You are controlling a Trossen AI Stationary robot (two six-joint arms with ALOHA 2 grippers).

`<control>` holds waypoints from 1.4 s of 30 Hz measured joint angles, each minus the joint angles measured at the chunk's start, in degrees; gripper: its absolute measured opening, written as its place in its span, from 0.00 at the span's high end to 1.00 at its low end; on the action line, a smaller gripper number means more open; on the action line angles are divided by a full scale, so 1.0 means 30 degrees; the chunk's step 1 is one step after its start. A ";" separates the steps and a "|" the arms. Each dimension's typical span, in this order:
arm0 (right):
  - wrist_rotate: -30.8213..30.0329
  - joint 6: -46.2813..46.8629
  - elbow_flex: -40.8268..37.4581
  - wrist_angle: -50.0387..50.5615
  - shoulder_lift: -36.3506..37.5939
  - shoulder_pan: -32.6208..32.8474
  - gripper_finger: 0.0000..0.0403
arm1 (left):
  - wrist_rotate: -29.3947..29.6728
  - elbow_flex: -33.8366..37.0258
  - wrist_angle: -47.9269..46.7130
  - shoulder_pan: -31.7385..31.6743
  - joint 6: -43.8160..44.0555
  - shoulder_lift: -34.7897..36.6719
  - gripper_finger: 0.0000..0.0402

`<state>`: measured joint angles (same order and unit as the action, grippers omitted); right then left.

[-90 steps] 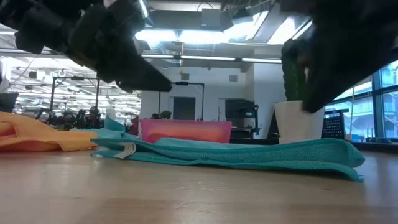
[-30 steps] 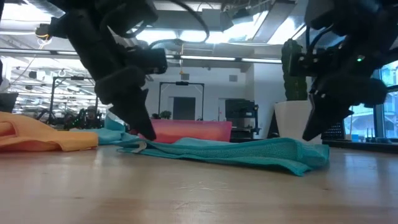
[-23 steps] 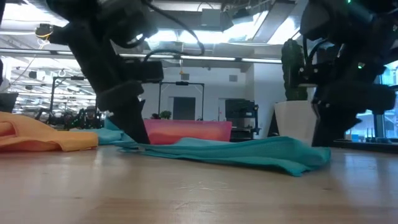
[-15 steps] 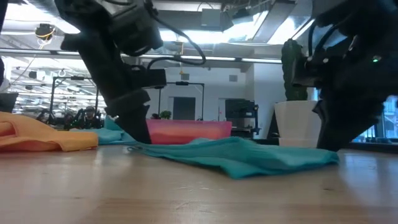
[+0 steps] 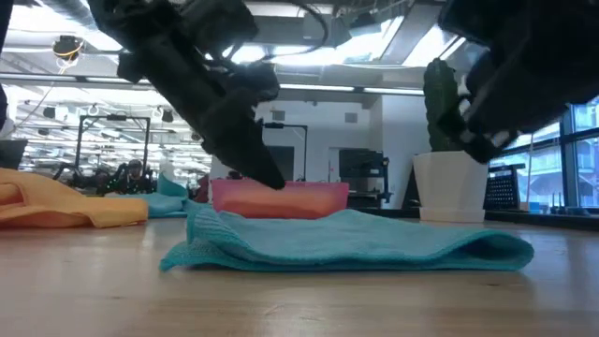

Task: Roll microfiber towels into tight, uniform cylinder then place into a basket
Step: Roll the bottom blue towel

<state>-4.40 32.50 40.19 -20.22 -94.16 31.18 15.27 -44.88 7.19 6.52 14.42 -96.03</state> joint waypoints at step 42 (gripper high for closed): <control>-0.0222 -0.3885 0.0020 0.0698 0.1097 -0.0066 0.65 | 0.5258 -0.8896 -1.1745 1.0332 -0.5515 -0.3718 0.54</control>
<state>-5.06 20.85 40.25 -18.13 -90.87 30.98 31.04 -71.57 -28.04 37.52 -2.12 -107.18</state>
